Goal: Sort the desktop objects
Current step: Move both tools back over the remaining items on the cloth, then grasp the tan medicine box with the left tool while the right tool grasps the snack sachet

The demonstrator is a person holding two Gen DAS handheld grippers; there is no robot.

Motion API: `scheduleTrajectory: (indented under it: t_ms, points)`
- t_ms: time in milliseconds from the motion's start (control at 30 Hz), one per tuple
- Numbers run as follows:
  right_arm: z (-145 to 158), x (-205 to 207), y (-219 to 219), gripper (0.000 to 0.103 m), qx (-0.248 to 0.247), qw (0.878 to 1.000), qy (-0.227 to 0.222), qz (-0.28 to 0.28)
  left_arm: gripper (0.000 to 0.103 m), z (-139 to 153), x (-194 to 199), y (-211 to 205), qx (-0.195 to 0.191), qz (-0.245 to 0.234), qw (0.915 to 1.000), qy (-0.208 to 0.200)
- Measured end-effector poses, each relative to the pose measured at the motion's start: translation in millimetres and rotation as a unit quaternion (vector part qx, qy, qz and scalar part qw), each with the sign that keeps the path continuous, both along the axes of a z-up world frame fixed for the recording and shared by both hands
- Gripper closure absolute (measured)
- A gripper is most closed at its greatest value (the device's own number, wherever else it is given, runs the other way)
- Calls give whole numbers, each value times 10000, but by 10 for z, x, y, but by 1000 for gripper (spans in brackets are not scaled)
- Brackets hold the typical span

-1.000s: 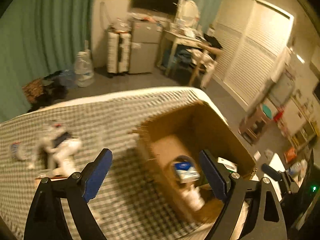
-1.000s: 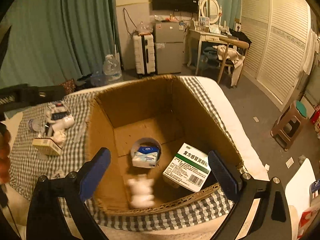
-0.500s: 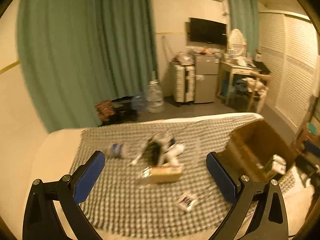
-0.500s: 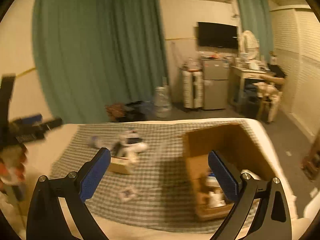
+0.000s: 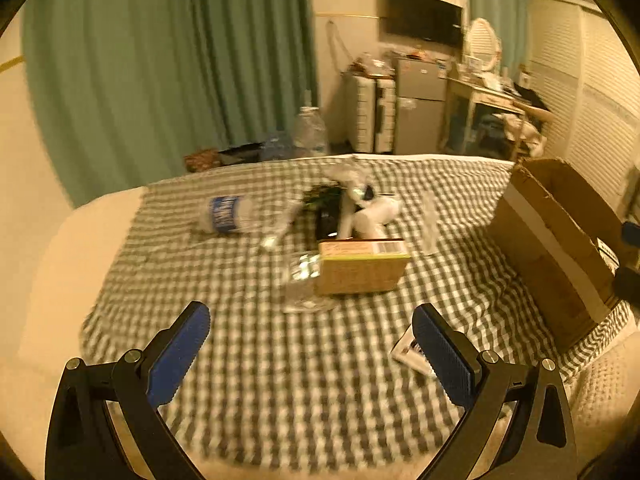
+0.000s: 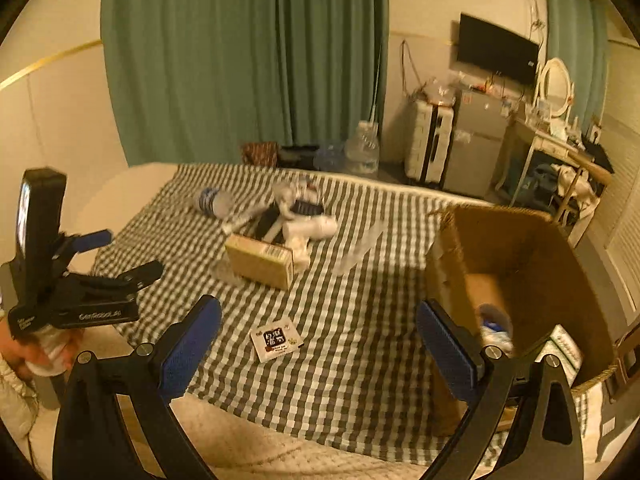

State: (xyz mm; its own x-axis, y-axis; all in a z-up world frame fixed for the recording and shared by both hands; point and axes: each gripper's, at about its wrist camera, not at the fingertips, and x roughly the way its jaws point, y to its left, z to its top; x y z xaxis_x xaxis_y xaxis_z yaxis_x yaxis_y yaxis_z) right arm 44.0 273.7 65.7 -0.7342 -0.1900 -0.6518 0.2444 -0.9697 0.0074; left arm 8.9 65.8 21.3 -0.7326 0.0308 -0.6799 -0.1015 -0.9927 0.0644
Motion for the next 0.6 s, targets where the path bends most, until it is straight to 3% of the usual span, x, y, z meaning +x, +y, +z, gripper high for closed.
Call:
scheduleTrajectory:
  t_ms: [233, 400, 600]
  points:
    - [-380, -443, -137, 5, -335, 9986, -376, 133, 0, -619, -647, 141, -457, -957, 9944, 4]
    - [-632, -759, -182, 5, -501, 9949, -872, 111, 0, -1046, -976, 159, -894, -1330, 9871, 56]
    - [-1057, -1066, -297, 5, -231, 9829, -1825, -31, 0, -1251, -1261, 265, -612, -2084, 9761, 90]
